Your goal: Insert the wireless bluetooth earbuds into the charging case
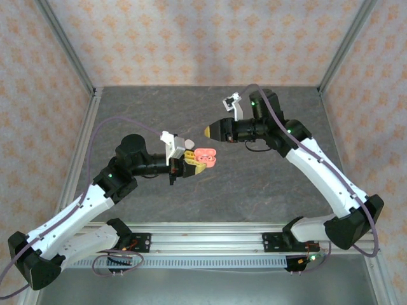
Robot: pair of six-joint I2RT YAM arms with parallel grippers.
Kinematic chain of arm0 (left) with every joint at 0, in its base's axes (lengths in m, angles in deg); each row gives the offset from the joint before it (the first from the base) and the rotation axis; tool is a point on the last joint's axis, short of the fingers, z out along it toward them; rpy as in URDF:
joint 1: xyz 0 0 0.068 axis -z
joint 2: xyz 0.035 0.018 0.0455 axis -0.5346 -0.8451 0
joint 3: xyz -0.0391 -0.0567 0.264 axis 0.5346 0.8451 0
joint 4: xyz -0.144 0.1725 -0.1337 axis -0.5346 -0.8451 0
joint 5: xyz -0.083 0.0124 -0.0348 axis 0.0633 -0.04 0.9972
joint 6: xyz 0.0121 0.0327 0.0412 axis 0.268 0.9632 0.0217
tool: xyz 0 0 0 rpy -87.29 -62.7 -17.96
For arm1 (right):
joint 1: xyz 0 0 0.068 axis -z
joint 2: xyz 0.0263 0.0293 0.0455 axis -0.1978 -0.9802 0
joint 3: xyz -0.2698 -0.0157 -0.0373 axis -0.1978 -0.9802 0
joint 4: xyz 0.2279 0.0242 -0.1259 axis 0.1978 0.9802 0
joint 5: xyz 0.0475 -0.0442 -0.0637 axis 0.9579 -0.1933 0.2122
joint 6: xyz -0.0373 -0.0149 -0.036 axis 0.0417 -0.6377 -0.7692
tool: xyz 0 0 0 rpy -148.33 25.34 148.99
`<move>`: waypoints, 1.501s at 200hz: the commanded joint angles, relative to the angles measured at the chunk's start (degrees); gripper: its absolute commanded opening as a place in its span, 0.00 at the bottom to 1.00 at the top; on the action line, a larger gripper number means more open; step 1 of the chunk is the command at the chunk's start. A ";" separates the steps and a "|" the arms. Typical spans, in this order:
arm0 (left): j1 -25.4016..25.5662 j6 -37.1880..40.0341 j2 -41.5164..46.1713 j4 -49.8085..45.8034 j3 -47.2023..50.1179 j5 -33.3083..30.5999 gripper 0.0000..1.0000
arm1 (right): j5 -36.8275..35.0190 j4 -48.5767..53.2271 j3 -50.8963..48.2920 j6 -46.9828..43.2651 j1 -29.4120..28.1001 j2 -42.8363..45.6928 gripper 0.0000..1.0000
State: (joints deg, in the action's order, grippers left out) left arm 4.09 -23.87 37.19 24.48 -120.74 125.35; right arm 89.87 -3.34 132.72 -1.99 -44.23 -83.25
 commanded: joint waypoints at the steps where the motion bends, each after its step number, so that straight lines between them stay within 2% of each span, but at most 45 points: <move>1: 0.20 -1.13 0.31 3.20 -2.38 -0.39 0.00 | 3.58 -4.97 -1.60 2.66 0.12 3.45 0.36; 60: 0.24 -1.46 -1.66 3.76 -3.33 -0.80 0.00 | 10.87 -9.94 -5.70 6.13 -0.94 6.02 0.32; 144: 0.22 -3.40 -2.60 3.34 -2.75 -4.39 0.00 | 16.29 -23.40 -9.62 14.68 -1.30 13.77 0.36; 181: 0.22 -3.51 -2.88 3.60 -2.74 -4.39 0.00 | 15.07 -16.51 -8.25 9.91 -1.20 13.29 0.35; 198: 0.20 -2.94 -2.80 3.04 -2.77 -4.07 0.00 | 5.41 -3.26 -3.13 2.08 -0.40 12.31 0.33; 208: 0.21 -2.40 -2.71 2.71 -2.81 -3.67 0.00 | -0.17 3.34 -0.07 0.41 0.81 11.04 0.32; 216: 0.25 -2.05 -2.56 2.64 -2.80 -3.43 0.00 | -1.83 6.84 1.91 0.27 1.92 9.57 0.34; 248: 0.22 -1.27 -2.30 2.50 -3.01 -2.64 0.00 | 5.18 8.65 4.11 2.62 2.43 4.23 0.43; 300: 0.21 -1.50 -3.12 4.37 -3.46 -2.24 0.00 | 11.22 3.13 0.17 6.52 0.96 2.84 0.41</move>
State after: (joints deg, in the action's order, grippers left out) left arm 4.06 -26.16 34.35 25.81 -122.29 121.92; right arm 96.26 2.39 134.14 1.97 -42.33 -80.76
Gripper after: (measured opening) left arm 0.138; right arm 0.418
